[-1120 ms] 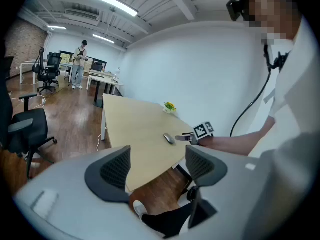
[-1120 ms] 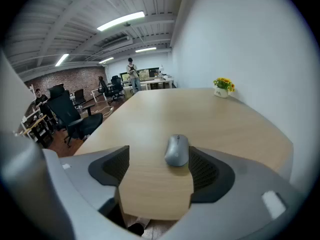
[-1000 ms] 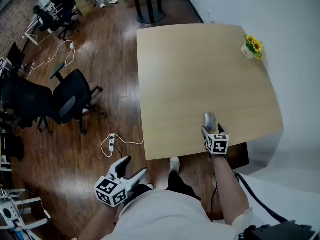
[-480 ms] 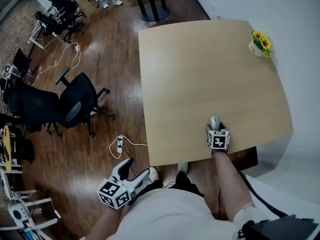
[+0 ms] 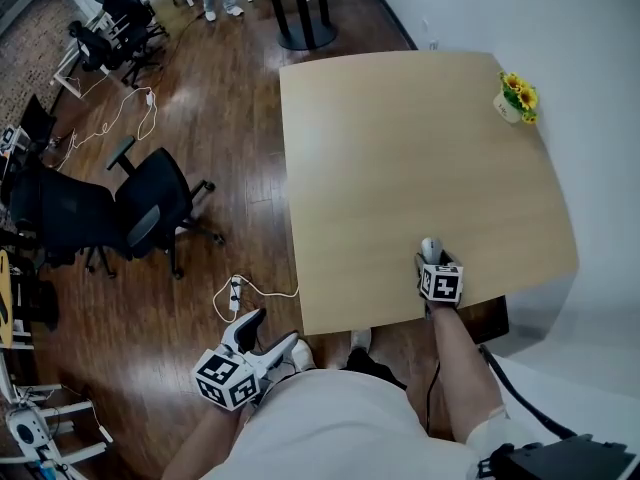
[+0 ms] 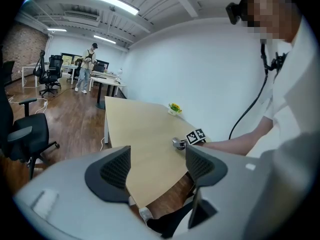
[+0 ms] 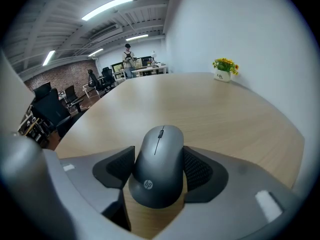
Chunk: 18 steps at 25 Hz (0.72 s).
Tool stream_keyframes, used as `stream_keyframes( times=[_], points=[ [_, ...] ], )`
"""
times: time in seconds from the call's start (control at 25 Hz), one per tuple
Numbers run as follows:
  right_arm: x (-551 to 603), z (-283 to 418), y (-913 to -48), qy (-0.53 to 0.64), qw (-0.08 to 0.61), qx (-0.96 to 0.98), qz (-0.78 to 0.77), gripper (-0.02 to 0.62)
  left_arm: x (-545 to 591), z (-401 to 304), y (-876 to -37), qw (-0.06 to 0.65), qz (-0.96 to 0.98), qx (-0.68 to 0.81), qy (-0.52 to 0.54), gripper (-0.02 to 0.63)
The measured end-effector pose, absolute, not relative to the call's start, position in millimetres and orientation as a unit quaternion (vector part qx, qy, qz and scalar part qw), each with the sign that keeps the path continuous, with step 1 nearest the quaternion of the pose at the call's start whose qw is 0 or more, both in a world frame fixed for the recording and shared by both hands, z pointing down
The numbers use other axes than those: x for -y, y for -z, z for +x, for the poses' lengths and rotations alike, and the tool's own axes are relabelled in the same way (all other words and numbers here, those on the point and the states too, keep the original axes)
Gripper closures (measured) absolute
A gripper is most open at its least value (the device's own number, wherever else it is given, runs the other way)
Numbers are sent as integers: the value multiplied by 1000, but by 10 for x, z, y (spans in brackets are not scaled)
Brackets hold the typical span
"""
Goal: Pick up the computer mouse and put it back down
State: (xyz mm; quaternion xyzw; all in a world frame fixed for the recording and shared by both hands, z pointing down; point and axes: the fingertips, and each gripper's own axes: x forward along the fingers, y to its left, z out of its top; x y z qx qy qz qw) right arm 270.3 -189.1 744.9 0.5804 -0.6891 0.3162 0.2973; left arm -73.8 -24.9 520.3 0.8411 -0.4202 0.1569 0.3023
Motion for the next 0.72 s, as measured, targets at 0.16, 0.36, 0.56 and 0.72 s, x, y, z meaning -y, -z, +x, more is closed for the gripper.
stream_keyframes(
  times=[0.16, 0.36, 0.56, 0.72],
  points=[
    [1780, 2507, -7076, -314, 270, 709, 571, 293, 267, -802, -5159, 297, 849, 413, -145, 287],
    [1507, 2107, -6406, -295, 245, 749, 540, 294, 251, -892, -5160, 293, 857, 402, -137, 287],
    [1137, 1762, -5689, -276, 220, 780, 517, 295, 195, -985, -5158, 285, 866, 389, -129, 287],
    [859, 1528, -5138, -248, 209, 802, 502, 295, 153, -1007, -5167, 285, 873, 376, -126, 287]
  ],
)
